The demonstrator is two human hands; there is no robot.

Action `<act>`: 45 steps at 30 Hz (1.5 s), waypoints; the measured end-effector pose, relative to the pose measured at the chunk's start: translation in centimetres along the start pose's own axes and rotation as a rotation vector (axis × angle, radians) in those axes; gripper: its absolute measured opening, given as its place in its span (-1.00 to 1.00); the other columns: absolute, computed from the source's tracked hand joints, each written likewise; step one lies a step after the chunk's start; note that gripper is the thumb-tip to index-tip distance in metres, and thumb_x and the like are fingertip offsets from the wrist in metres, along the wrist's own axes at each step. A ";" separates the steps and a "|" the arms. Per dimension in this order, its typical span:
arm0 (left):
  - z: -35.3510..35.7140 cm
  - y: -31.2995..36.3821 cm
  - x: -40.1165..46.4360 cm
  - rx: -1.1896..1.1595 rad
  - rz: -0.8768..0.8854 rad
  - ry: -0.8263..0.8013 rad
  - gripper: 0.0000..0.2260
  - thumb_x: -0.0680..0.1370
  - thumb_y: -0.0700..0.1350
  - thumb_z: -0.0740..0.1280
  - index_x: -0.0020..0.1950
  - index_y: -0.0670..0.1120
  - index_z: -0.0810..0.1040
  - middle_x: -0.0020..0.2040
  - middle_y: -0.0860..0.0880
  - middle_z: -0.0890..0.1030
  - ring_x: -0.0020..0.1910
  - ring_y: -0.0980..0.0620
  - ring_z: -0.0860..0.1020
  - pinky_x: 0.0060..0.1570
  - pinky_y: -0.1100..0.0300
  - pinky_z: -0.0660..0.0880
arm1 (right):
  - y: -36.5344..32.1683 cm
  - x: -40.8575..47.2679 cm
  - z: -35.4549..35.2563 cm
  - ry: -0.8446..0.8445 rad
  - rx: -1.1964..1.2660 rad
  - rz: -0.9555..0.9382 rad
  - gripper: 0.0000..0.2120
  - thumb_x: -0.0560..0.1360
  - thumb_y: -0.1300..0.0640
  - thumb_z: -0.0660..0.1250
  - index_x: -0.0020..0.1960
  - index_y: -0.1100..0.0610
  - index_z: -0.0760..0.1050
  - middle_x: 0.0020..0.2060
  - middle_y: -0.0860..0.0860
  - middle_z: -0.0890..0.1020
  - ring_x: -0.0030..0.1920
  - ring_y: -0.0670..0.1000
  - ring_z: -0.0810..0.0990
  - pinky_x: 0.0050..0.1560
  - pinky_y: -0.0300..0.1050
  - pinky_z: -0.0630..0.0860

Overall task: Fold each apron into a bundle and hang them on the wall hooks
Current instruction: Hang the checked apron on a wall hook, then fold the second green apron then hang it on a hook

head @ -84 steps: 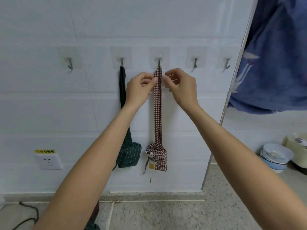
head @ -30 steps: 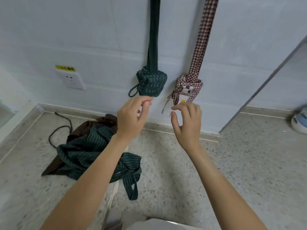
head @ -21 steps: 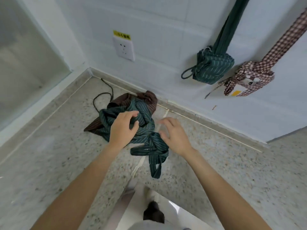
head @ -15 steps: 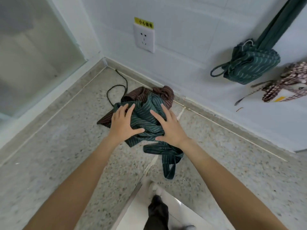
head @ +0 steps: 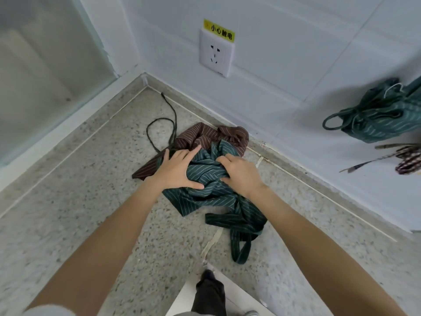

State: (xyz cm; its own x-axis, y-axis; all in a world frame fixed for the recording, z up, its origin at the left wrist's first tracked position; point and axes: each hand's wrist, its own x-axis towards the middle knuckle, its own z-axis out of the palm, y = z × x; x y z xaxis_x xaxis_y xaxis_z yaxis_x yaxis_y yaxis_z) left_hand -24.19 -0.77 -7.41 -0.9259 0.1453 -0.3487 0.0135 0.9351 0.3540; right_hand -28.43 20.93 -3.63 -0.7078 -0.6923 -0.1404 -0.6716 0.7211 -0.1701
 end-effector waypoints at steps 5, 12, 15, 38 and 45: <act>-0.5 1.7 -3.0 -0.098 0.059 0.057 0.12 0.16 0.55 0.23 0.52 0.09 -0.20 0.44 -0.07 0.29 0.44 -0.06 0.21 0.47 -0.08 -0.14 | 0.9 -2.2 -1.9 0.194 0.222 0.091 -0.67 0.48 0.09 0.37 0.22 0.07 0.45 0.04 0.02 0.58 -0.06 0.08 0.60 -0.10 -0.01 0.56; 0.5 3.5 -7.9 -0.282 0.009 0.291 -0.34 0.42 -0.08 0.47 0.45 -0.02 0.27 0.18 -0.03 0.57 0.10 -0.01 0.55 0.05 0.13 0.47 | 0.5 -5.5 -4.3 0.245 0.351 -0.001 -0.66 0.42 0.10 0.44 0.18 0.05 0.51 0.05 -0.01 0.61 -0.02 0.03 0.59 0.05 -0.03 0.53; 0.8 4.2 -11.4 -0.340 0.030 0.303 -0.49 0.41 -0.16 0.47 0.34 -0.06 0.44 0.16 -0.02 0.59 0.08 0.03 0.56 0.05 0.16 0.47 | -0.4 -7.6 -5.0 0.155 0.320 -0.114 -0.60 0.43 0.05 0.43 0.23 0.06 0.47 0.09 0.00 0.58 0.05 0.03 0.56 0.06 -0.07 0.50; 10.0 9.5 -52.2 -0.618 -0.596 0.300 -0.20 0.28 0.39 0.37 0.41 0.16 0.17 0.25 0.16 0.25 0.25 0.19 0.26 0.25 0.20 0.24 | -24.7 -19.3 -0.7 -0.327 0.393 -0.860 -0.75 0.48 0.04 0.38 -0.26 -0.01 0.32 -0.33 -0.09 0.43 -0.32 -0.11 0.38 -0.25 -0.24 0.32; 10.6 3.4 -57.5 -0.476 -0.712 0.672 -0.80 0.51 0.11 0.30 0.09 0.12 0.43 0.02 0.17 0.46 0.01 0.13 0.45 0.04 0.18 0.39 | -33.1 -17.6 -1.0 -0.066 0.537 -0.824 -0.79 0.52 0.13 0.32 -0.22 0.20 0.38 -0.29 0.07 0.47 -0.28 0.05 0.44 -0.22 -0.12 0.40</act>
State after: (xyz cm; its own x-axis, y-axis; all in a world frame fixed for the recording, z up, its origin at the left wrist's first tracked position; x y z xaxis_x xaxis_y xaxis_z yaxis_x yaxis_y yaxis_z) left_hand 33.13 -2.49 4.70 -0.6827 -0.7220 -0.1122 -0.6212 0.4928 0.6093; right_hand 6.04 9.28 5.44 -0.0388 -0.9848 0.1695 -0.7489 -0.0837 -0.6574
